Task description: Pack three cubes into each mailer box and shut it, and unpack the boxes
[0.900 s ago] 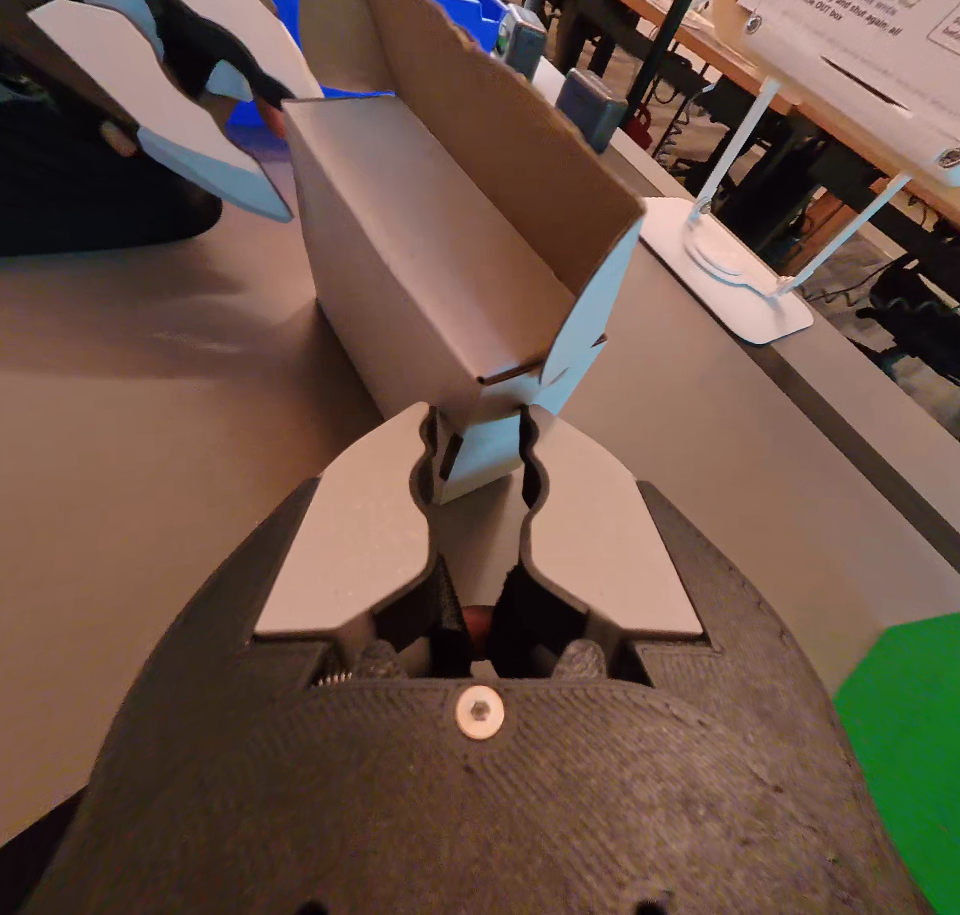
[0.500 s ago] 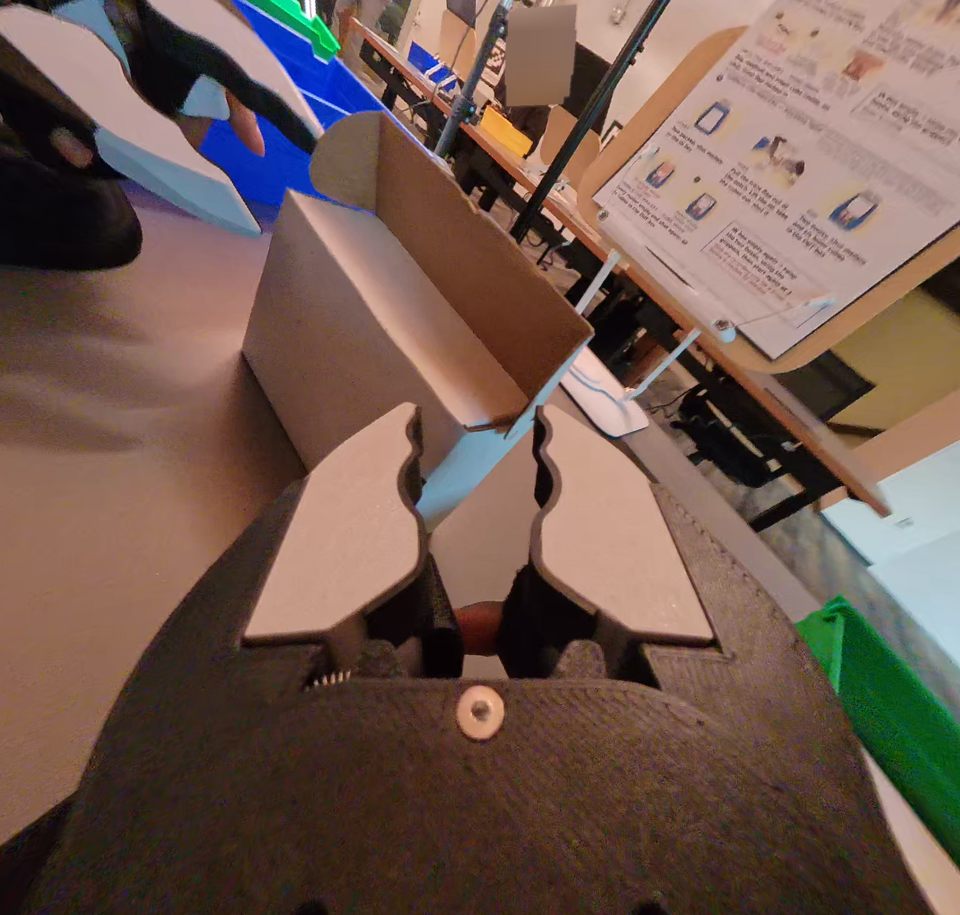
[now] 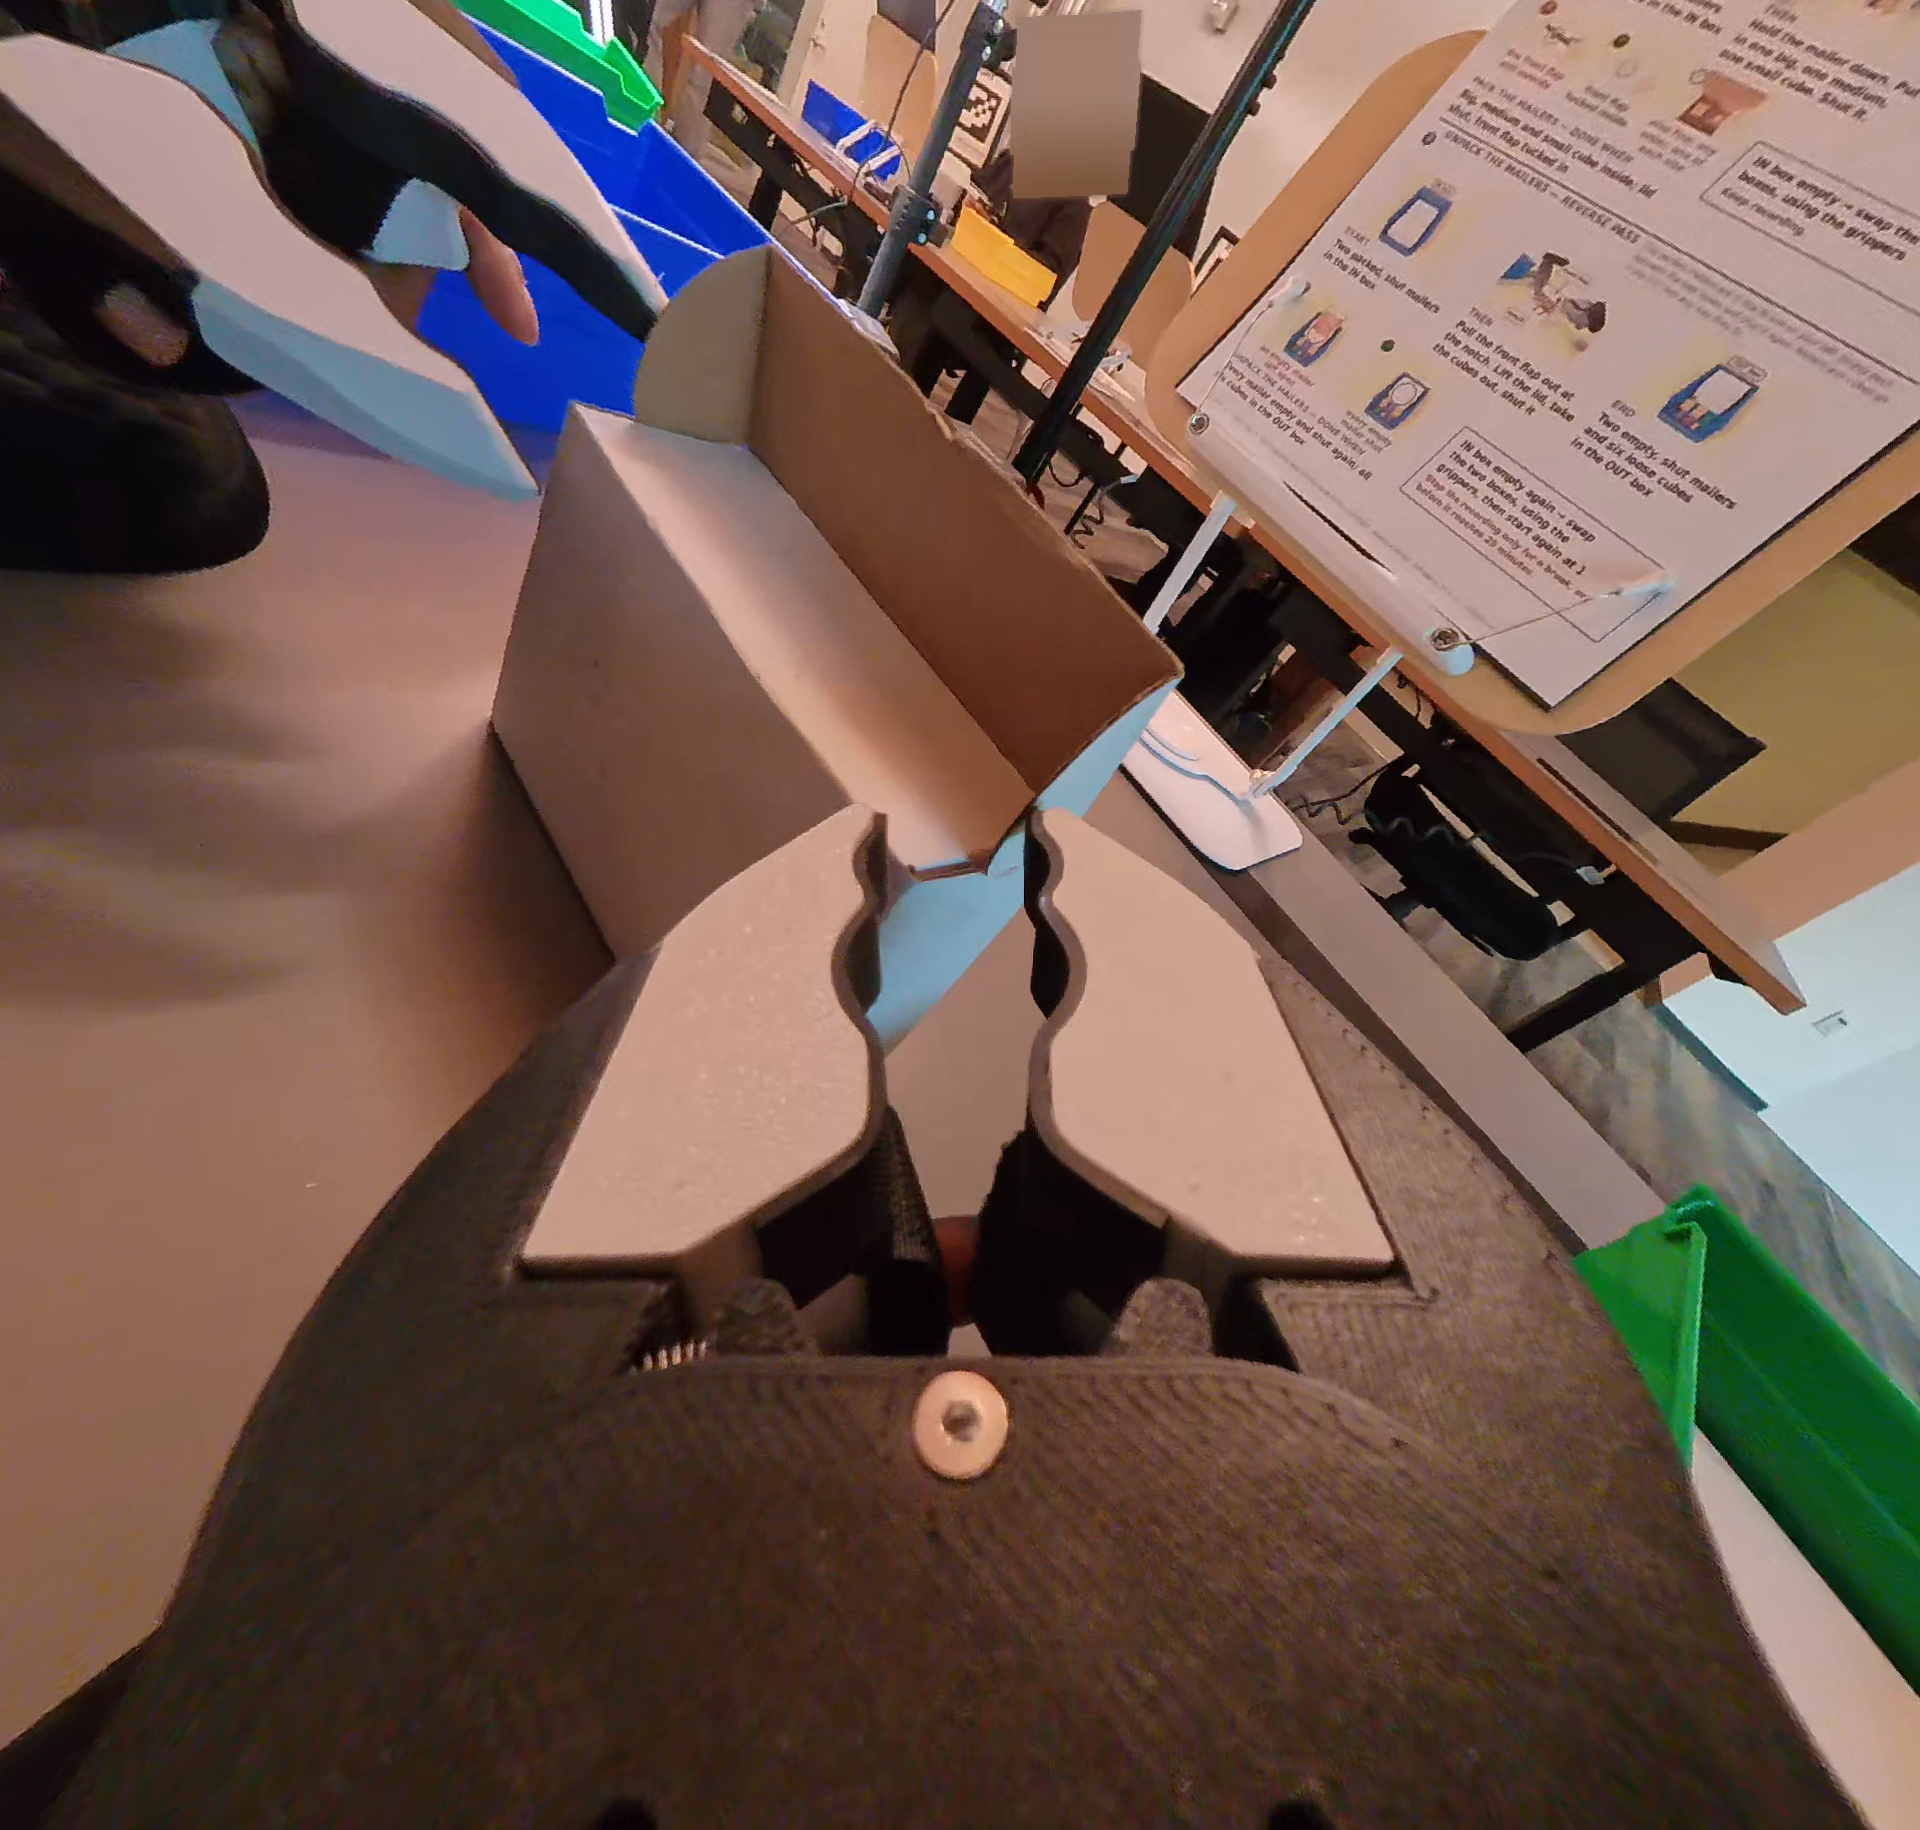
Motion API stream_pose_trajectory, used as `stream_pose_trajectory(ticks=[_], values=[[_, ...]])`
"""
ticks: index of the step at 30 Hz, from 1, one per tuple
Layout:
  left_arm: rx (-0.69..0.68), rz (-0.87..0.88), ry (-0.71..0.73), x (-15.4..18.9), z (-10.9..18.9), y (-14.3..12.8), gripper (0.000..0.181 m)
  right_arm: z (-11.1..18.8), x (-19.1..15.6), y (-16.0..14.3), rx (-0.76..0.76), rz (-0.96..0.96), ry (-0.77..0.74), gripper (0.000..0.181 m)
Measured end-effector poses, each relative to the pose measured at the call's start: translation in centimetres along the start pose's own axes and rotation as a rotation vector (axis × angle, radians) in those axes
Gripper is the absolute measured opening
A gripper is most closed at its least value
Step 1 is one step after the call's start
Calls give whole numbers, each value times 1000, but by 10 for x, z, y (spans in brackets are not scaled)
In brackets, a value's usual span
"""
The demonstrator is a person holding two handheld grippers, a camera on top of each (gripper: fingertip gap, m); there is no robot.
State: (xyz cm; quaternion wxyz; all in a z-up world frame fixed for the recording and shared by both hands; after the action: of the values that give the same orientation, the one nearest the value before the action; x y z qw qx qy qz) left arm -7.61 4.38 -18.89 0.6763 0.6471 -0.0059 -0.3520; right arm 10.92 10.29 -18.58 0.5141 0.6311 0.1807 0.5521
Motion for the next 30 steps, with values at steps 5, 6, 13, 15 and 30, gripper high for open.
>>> stream_pose_trajectory(ticks=[5, 6, 13, 15, 30], values=[[-13, -78, 32, 2, 0, -2, 56, 1, -3, 0, -19, 55, -11, 23], [-11, -93, 37, 3, 0, -2, 56, 1, -3, 1, -21, 66, -12, 23], [-15, -79, 31, 3, -1, -3, 53, -3, -2, 1, -81, 66, -11, 24], [-20, -90, 26, 5, -1, -4, 53, -4, -6, -6, -120, 99, 11, 23], [31, -267, -73, -12, -12, 17, 84, -10, 10, 23, -1, 106, 182, 91]])
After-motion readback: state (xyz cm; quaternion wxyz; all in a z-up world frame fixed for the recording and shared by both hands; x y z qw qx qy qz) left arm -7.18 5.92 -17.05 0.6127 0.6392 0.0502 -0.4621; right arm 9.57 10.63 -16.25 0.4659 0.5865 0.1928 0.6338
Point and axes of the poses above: each gripper's, where its closed fingertips meet, z back along the fingers, y out of its top, x = y × z across the jaws, the point moved 5 cm from there along z, back along the fingers, and after that the axes turned 2 degrees about y, right-handed, at the moved point
